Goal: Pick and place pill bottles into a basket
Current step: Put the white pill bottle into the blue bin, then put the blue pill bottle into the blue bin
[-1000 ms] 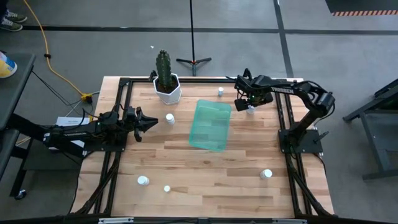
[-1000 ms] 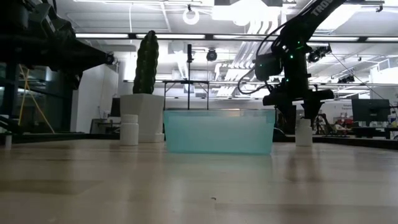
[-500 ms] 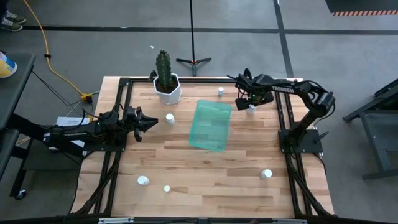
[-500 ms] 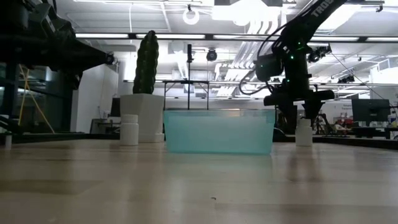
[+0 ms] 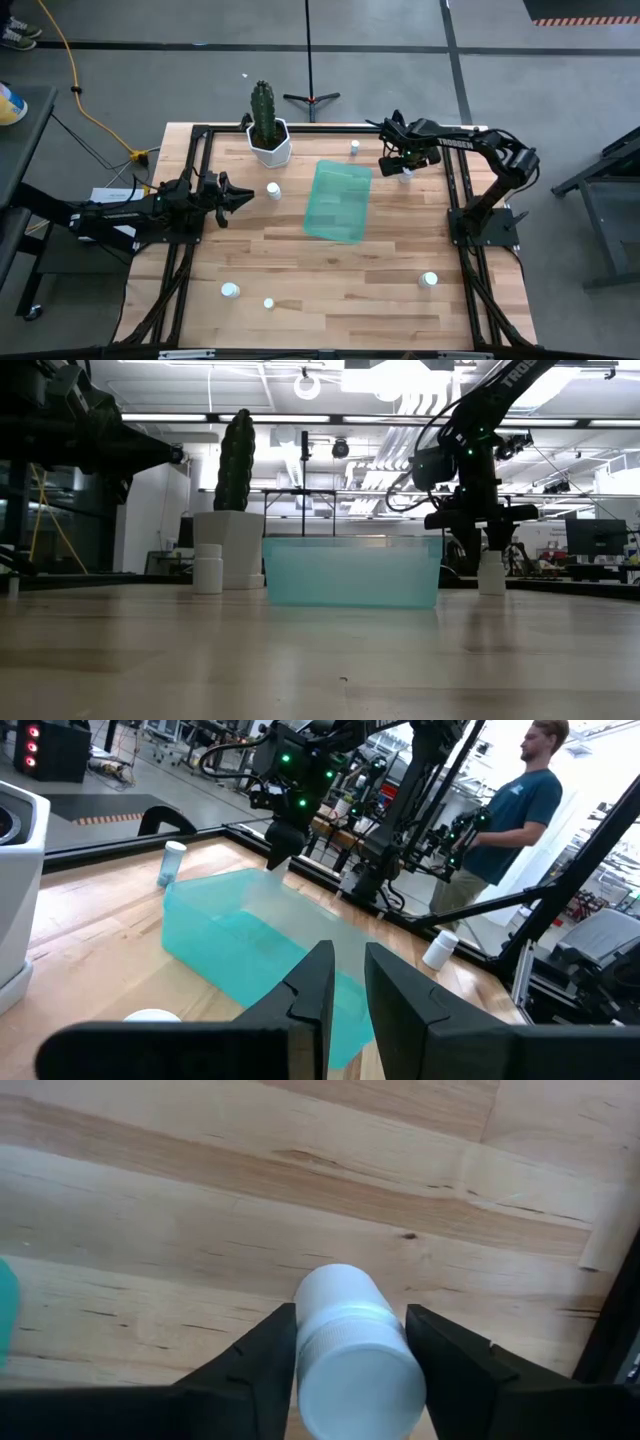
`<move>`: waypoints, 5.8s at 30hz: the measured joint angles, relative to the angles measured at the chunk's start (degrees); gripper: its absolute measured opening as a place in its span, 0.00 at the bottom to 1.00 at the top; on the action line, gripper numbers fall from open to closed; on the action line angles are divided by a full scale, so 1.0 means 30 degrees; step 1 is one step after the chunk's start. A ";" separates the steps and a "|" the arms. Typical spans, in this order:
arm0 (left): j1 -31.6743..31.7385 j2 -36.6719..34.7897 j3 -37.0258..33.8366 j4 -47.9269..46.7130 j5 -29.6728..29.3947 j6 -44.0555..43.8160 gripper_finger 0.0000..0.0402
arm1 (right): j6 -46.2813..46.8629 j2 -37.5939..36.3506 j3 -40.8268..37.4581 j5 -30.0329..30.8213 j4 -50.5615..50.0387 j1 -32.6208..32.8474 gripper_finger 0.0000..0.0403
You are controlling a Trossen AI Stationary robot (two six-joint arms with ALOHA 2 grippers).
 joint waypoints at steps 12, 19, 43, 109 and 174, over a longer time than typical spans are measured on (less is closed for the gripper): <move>0.0002 0.0004 -0.0003 0.0000 0.0001 0.0000 0.24 | 0.0083 -0.0007 0.0000 -0.0092 -0.0414 0.0007 0.41; -0.0001 0.0002 0.0000 0.0000 0.0001 0.0000 0.24 | -0.0340 0.0014 0.0220 -0.1246 -0.1091 0.0056 0.41; 0.0003 0.0005 -0.0003 0.0000 0.0001 0.0003 0.24 | -0.0228 -0.0283 0.7803 -0.1696 0.0545 0.5437 0.37; -0.0001 -0.0003 -0.0006 0.0000 0.0004 -0.0006 0.24 | -0.2188 0.6740 1.1715 0.0128 0.2843 0.2313 0.64; 0.0003 0.0000 0.0000 0.0000 -0.0006 -0.0003 0.24 | -0.2168 0.9493 1.1715 0.0437 0.2613 0.1705 0.45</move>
